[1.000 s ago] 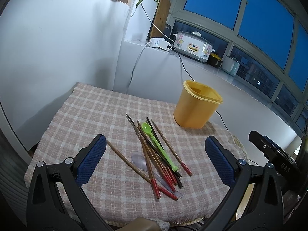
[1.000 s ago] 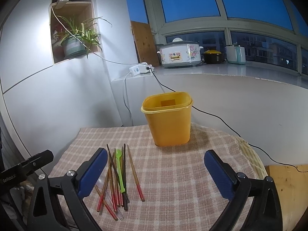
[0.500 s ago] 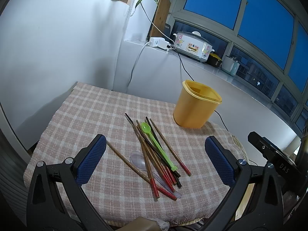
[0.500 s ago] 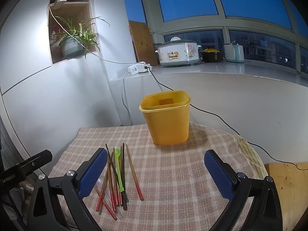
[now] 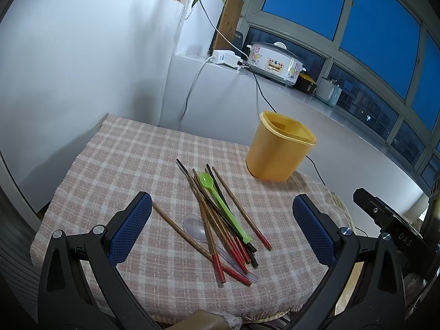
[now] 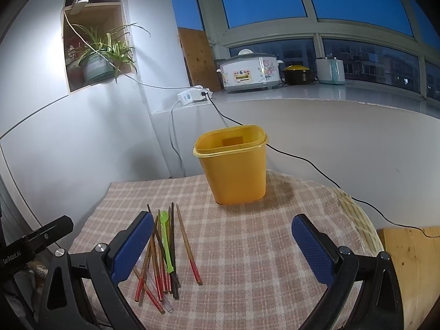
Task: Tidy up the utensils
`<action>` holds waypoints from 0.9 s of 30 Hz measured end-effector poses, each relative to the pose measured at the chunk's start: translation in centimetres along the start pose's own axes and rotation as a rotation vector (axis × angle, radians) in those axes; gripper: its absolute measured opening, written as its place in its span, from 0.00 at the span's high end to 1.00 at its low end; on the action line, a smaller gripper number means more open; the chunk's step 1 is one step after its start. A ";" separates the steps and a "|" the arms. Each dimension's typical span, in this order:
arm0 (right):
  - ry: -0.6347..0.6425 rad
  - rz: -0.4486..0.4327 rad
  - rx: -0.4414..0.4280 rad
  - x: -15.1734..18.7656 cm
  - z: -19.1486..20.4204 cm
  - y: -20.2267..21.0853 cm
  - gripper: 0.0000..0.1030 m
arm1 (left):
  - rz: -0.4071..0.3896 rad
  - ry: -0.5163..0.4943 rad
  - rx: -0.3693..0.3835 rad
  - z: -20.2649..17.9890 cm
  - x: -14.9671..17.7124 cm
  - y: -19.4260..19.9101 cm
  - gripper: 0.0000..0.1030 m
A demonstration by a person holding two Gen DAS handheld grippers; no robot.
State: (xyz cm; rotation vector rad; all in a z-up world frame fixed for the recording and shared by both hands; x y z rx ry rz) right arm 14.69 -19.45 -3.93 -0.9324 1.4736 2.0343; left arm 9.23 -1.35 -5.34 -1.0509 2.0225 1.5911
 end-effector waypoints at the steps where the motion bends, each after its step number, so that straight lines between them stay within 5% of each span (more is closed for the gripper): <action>1: -0.001 -0.001 0.001 0.0 0.0 0.0 0.01 | 0.000 0.001 0.000 0.0 0.0 0.0 0.00; 27: -0.017 0.007 0.009 0.4 -0.8 -0.1 0.01 | 0.012 0.000 0.003 0.1 0.4 -0.6 0.00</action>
Point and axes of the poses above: each gripper's, at about its wrist camera, not at the fingertips, and y roughly against the way its jaws point, z to its left, x to its underside, the point moved 10 cm from there along -y, roughly the way its jaws point, and after that the axes turned 11 degrees about z, right-handed, at the moved point
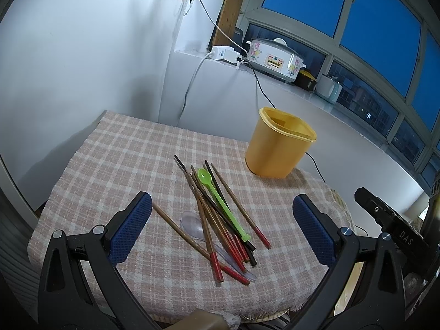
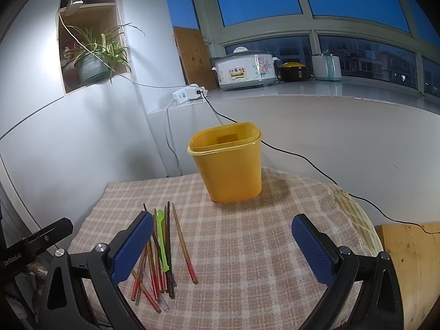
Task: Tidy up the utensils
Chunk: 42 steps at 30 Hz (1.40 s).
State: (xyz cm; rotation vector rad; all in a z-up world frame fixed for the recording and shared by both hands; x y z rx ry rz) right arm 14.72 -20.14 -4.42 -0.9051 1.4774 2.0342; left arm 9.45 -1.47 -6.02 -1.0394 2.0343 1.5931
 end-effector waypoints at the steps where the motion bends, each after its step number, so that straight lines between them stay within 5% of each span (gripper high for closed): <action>1: -0.002 0.002 -0.001 0.0 -0.1 -0.1 0.01 | 0.001 0.000 -0.001 0.0 0.1 0.0 0.00; 22: 0.008 0.088 -0.001 0.5 -0.8 -3.6 0.01 | 0.125 0.074 0.018 2.9 1.1 -3.9 0.00; 28: 0.019 0.117 -0.063 0.7 -1.0 -5.3 0.07 | 0.184 0.137 0.034 4.9 2.0 -5.6 0.21; 33: 0.043 0.211 -0.125 1.4 -0.4 -7.7 0.21 | 0.249 0.185 0.063 6.2 3.2 -7.3 0.36; 42: 0.081 0.362 -0.229 2.8 1.0 -11.5 0.35 | 0.331 0.222 0.115 6.6 3.8 -9.6 0.53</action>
Point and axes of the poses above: each gripper's, at about its wrist camera, not at the fingertips, and y roughly against the way its jaws point, z to its left, x to its underside, the point moved 10 cm from there along -y, roughly the way its jaws point, and after that the axes turned 11 degrees about z, right-handed, at the moved point
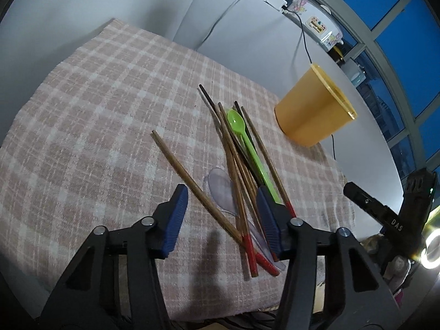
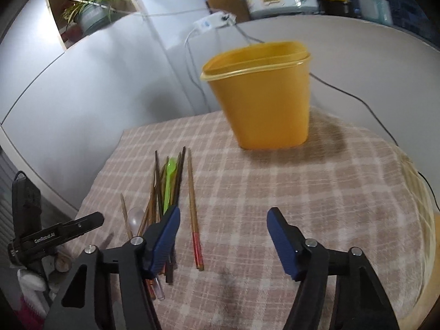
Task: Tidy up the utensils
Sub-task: 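Lower the right tool onto the pile and close on a wooden chopstick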
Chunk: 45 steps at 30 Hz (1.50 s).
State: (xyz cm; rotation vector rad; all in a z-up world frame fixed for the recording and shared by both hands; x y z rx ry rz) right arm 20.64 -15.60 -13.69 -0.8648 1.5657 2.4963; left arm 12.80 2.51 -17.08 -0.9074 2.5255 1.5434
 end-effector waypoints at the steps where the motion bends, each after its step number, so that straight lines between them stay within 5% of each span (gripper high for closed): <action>1: 0.009 0.015 -0.004 -0.2 0.1 -0.5 0.36 | 0.007 0.004 0.002 0.1 -0.1 -0.2 0.55; 15: 0.019 0.202 -0.106 -1.1 1.9 -6.2 0.61 | 0.059 0.032 -0.001 1.5 -1.3 -2.6 0.64; 32: 0.060 0.307 -0.120 -3.1 4.4 -10.1 0.72 | 0.171 -0.048 0.010 -2.1 -5.6 -7.1 0.68; 45: 0.068 0.364 -0.071 -3.8 4.6 -12.1 0.78 | 0.221 -0.028 0.013 -1.4 -6.6 -9.2 0.83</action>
Point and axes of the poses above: each gripper's, at about its wrist camera, not at the fingertips, and y roughly against the way its jaws point, z to its left, x to its underside, the point moved 10 cm from there along -y, roughly the way its jaws point, and after that the axes turned 11 degrees about z, right-handed, at the moved point
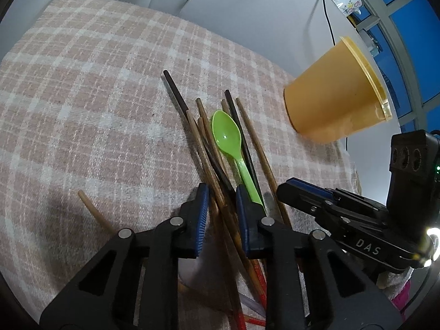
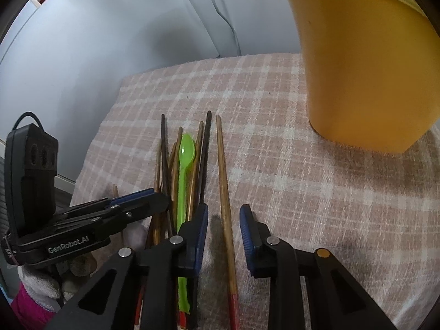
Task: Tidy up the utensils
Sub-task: 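Lower the right tool onto the pile and close on a wooden chopstick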
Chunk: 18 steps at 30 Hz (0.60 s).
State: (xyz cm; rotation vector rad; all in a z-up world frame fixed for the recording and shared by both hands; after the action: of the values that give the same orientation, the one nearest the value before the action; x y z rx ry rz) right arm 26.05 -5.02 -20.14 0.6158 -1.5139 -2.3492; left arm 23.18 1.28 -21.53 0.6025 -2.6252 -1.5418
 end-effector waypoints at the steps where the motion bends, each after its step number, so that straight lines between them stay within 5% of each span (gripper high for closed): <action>1: 0.002 0.003 0.006 -0.1 0.1 -0.1 0.78 | 0.000 -0.001 0.005 0.0 -0.1 0.0 0.85; 8: 0.021 0.028 0.055 -0.5 0.3 -0.9 0.80 | -0.008 -0.015 0.017 -0.1 -0.4 0.0 0.91; 18: 0.020 0.043 0.076 -0.8 0.1 -1.3 0.95 | -0.022 -0.028 0.025 -0.1 -0.6 0.1 0.93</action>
State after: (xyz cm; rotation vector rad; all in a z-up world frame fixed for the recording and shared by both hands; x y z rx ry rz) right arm 26.68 -4.03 -21.11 0.6167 -1.5980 -2.2558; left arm 23.78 1.41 -21.29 0.6178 -2.6704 -1.5370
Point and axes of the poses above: each gripper's, at about its wrist camera, not at the fingertips, and y roughly against the way its jaws point, z to its left, x to its underside, the point moved 10 cm from there along -y, roughly the way its jaws point, and after that the axes turned 11 degrees about z, right-handed, at the moved point
